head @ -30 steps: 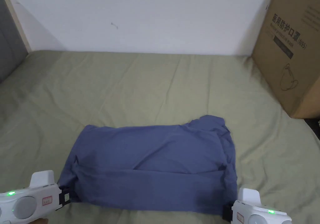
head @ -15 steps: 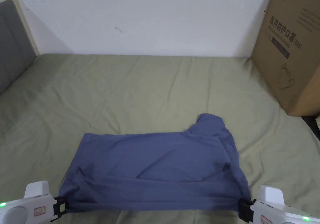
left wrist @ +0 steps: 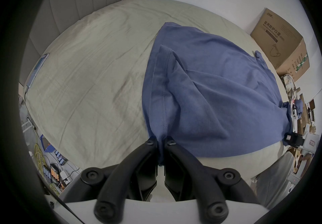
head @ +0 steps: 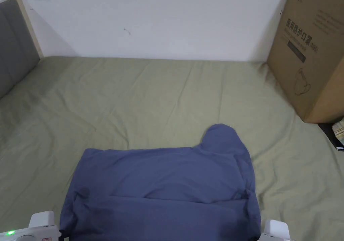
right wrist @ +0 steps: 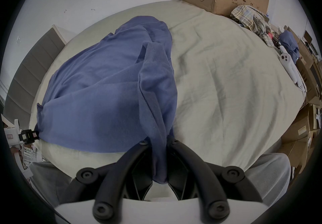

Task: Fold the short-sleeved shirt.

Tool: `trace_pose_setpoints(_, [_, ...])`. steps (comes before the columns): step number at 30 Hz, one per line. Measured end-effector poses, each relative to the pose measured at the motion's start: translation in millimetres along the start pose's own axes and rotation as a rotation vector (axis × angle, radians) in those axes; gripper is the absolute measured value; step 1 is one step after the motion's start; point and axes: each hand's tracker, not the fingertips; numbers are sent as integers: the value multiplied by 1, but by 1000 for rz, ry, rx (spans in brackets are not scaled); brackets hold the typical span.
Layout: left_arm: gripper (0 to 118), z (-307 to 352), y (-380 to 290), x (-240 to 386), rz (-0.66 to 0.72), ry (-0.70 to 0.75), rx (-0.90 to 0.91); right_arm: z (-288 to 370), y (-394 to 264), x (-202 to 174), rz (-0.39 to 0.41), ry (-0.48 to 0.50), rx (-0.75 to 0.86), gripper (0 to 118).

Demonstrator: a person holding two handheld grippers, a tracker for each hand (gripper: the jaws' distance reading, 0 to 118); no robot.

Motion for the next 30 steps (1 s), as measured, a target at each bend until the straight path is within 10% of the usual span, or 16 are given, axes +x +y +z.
trace_pose_setpoints(4, [66,19,10,9,39,24,-20,28,14,-9,47,-59,65,67])
trace_pose_setpoints(8, [92,72,32,27,42,-98,185,83,51,-19,85,-35,272,74])
trace_pose_setpoints(16, [92,190,74,93,-76,-84,727,202,109,-61,112,9,728,74])
trace_pose_setpoints(22, [71,217,85,123,-124,-87,909,240,121,-85,127,-7,891,65])
trace_pose_setpoints(24, [43,218,85,129,-130,-71,929,241,121,-89,127,0,920,46])
trace_pose_setpoints(26, [0,215,84,133,-148,-62,952,242,120,-95,152,-35,946,1])
trace_pose_setpoints(30, [0,209,85,139,-188,-55,942,240,120,-99,177,-24,962,0])
